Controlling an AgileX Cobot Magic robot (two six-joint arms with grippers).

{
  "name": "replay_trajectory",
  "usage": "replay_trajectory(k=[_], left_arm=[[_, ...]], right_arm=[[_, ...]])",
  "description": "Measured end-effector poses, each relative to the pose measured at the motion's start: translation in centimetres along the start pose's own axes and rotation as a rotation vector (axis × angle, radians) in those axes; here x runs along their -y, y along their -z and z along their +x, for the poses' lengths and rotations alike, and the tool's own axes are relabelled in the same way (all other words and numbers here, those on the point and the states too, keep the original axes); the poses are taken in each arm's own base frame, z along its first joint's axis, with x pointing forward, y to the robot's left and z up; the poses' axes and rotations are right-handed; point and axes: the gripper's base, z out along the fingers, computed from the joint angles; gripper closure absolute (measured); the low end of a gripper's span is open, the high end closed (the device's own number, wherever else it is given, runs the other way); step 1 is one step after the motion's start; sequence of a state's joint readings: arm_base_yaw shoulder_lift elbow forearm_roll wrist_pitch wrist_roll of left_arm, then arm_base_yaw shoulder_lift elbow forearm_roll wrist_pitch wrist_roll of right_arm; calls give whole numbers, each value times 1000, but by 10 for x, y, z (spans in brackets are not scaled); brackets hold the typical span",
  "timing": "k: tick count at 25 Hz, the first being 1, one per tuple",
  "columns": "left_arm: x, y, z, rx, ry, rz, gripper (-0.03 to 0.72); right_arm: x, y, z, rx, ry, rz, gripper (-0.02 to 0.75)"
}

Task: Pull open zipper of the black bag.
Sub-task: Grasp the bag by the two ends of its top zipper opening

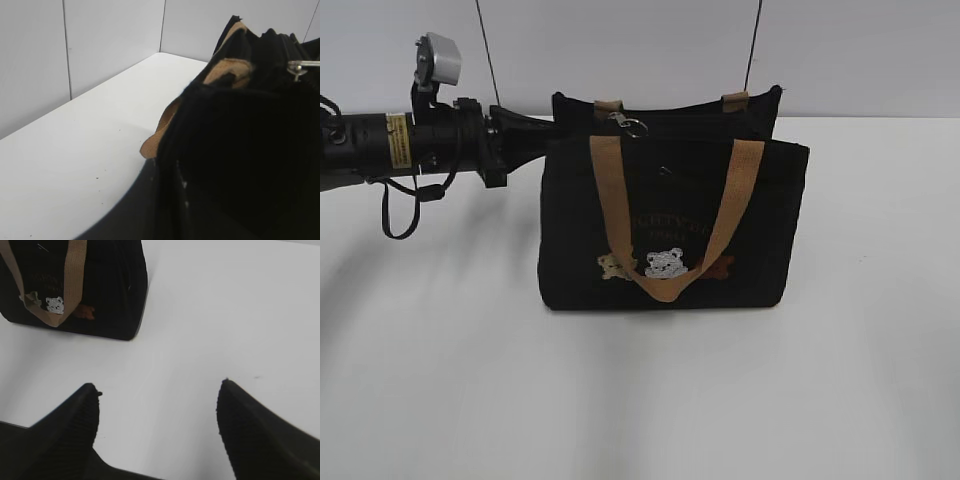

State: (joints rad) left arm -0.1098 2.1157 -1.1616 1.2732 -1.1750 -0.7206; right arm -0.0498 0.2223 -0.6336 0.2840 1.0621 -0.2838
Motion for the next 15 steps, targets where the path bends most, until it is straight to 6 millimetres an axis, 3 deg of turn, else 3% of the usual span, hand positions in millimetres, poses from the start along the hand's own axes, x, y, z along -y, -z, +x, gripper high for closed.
replay_trajectory(k=[6,11,15], left_arm=[[0,0,0,0,0,0,669],[0,0,0,-1,-1,1,669],[0,0,0,-1,-1,3,669]], right_arm=[[9,-17,-41,-51,157,-30,181],[11,-50,-70,-86,185,-157,181],[15,-81,-80,-125,207,-236,181]])
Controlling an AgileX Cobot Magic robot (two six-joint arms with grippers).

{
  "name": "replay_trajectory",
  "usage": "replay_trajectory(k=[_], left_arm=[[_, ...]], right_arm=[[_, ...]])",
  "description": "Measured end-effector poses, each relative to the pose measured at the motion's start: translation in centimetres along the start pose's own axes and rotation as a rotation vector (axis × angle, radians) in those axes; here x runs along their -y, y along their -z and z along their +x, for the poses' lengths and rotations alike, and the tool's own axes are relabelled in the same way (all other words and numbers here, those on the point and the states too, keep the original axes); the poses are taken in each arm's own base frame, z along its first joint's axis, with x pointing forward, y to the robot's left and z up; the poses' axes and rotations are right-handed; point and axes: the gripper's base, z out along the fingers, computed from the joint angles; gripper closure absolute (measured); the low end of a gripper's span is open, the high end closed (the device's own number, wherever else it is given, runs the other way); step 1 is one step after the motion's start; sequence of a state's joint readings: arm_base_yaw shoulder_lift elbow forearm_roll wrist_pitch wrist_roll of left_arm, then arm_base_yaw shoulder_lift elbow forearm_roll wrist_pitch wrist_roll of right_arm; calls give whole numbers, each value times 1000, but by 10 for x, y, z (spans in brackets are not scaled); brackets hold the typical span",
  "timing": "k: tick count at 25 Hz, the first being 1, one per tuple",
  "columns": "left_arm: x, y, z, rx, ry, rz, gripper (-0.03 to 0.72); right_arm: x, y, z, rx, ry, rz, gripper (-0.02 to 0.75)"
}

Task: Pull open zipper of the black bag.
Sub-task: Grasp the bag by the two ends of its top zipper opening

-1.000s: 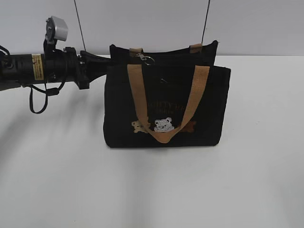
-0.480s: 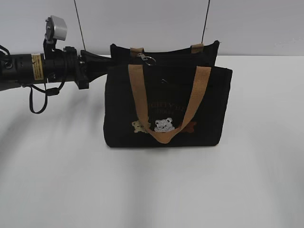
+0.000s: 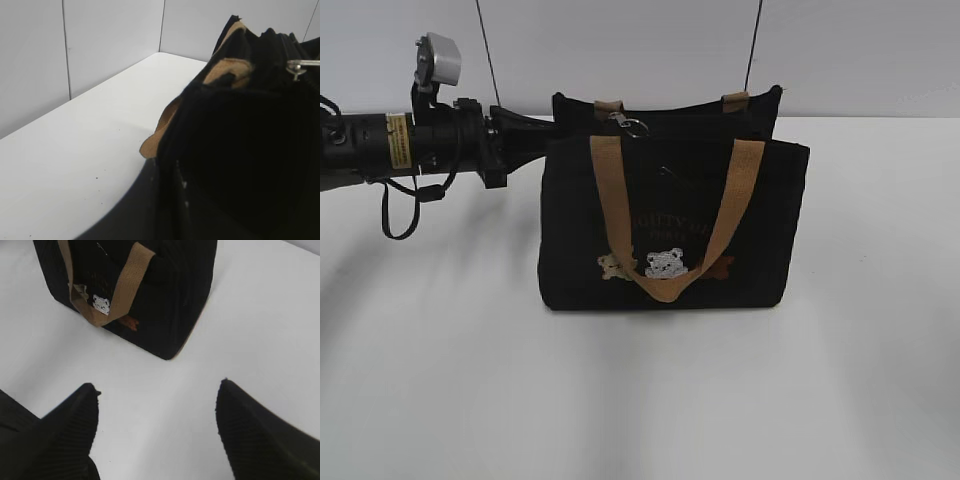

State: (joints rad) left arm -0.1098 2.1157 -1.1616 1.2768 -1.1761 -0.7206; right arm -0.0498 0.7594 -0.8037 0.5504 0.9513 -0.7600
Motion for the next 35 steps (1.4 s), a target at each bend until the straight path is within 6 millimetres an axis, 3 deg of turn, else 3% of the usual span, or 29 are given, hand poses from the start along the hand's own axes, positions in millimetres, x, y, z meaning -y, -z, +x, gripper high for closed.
replay_trajectory(k=[6,13,19,25,35], left_arm=[[0,0,0,2,0,2,670],[0,0,0,2,-1,3,670],[0,0,0,3,-1,4,670],[0,0,0,4,-1,5,670],[0,0,0,3,-1,6,671]], right_arm=[[12,-44,-13,-5,76,-73,181],[-6,-93,-29,-1,188,-157,181],[-13,-122,-70,23,227,-207,181],[-21,-160,-95,-3,263,-254,181],[-41,-218,-108,-52,361,-316,181]])
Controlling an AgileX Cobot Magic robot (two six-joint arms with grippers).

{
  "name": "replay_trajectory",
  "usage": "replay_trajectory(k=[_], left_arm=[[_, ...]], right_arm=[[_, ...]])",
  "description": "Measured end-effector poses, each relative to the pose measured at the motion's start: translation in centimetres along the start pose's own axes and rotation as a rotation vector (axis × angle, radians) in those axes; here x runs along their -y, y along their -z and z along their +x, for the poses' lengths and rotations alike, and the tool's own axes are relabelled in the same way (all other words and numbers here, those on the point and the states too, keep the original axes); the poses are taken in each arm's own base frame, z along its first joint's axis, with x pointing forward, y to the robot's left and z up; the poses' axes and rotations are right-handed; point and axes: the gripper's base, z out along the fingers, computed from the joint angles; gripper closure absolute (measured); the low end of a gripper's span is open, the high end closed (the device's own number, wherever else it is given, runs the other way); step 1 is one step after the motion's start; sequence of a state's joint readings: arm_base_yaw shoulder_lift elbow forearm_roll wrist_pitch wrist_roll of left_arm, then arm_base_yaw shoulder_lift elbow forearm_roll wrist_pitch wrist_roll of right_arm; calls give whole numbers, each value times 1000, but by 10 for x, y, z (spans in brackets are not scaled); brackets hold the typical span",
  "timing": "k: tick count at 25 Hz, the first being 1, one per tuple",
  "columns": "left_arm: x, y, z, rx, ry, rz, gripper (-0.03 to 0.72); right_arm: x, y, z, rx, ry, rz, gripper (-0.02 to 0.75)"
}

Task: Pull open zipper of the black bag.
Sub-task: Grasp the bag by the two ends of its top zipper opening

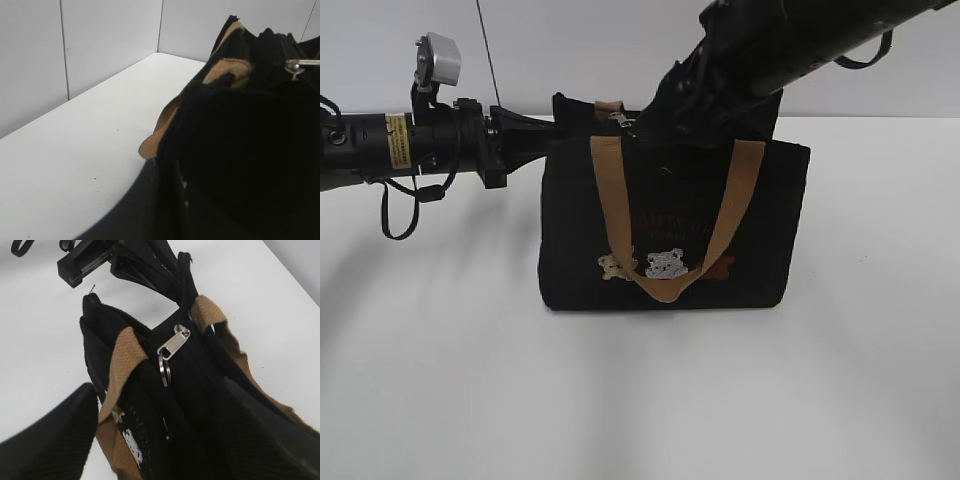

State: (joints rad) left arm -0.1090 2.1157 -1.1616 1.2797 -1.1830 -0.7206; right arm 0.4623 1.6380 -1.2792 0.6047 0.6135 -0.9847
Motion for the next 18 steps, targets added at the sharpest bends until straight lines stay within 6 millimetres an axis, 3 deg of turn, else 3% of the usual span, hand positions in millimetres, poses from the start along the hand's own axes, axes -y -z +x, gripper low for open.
replay_trajectory(k=[14,18], left_arm=[[0,0,0,1,0,2,671],[0,0,0,1,0,2,671]], right_arm=[[0,-32,2,-2,15,32,181],[0,-35,3,-3,15,34,240]])
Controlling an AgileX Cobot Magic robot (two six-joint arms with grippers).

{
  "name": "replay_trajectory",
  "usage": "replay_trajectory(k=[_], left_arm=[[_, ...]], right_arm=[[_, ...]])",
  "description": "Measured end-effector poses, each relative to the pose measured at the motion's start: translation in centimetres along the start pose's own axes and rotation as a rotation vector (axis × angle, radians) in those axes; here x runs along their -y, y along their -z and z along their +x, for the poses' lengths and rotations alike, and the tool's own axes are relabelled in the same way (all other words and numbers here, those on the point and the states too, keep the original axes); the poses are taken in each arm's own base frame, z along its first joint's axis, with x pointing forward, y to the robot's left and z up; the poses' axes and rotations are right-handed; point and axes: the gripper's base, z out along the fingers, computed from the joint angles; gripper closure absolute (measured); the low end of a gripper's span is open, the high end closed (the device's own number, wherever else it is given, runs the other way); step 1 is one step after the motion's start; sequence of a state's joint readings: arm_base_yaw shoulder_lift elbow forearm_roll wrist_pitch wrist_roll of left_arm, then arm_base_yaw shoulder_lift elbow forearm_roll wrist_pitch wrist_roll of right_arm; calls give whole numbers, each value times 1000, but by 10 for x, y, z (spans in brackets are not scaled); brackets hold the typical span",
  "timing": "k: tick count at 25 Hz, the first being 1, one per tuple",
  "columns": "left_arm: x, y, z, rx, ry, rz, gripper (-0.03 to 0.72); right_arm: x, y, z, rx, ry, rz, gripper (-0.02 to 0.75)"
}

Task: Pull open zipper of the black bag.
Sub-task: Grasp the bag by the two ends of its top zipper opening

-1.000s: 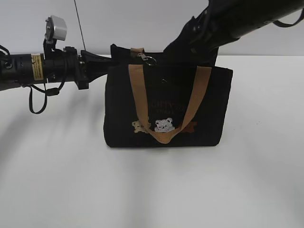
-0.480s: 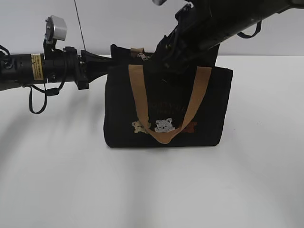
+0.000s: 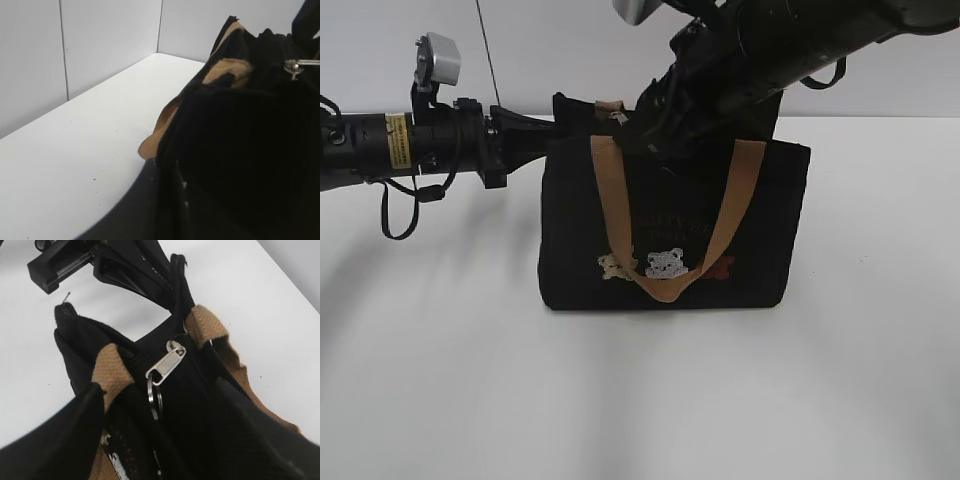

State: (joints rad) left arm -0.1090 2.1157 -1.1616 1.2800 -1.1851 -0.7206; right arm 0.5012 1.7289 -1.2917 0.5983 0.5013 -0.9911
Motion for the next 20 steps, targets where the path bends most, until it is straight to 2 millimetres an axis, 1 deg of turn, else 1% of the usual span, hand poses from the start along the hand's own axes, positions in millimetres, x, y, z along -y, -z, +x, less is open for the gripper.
replay_trajectory(k=[7,15,20], left_arm=[[0,0,0,1,0,1,671],[0,0,0,1,0,1,671],[0,0,0,1,0,1,671]], right_arm=[[0,0,0,-1,1,0,437],[0,0,0,-1,1,0,565],[0,0,0,-1,-12,0,714]])
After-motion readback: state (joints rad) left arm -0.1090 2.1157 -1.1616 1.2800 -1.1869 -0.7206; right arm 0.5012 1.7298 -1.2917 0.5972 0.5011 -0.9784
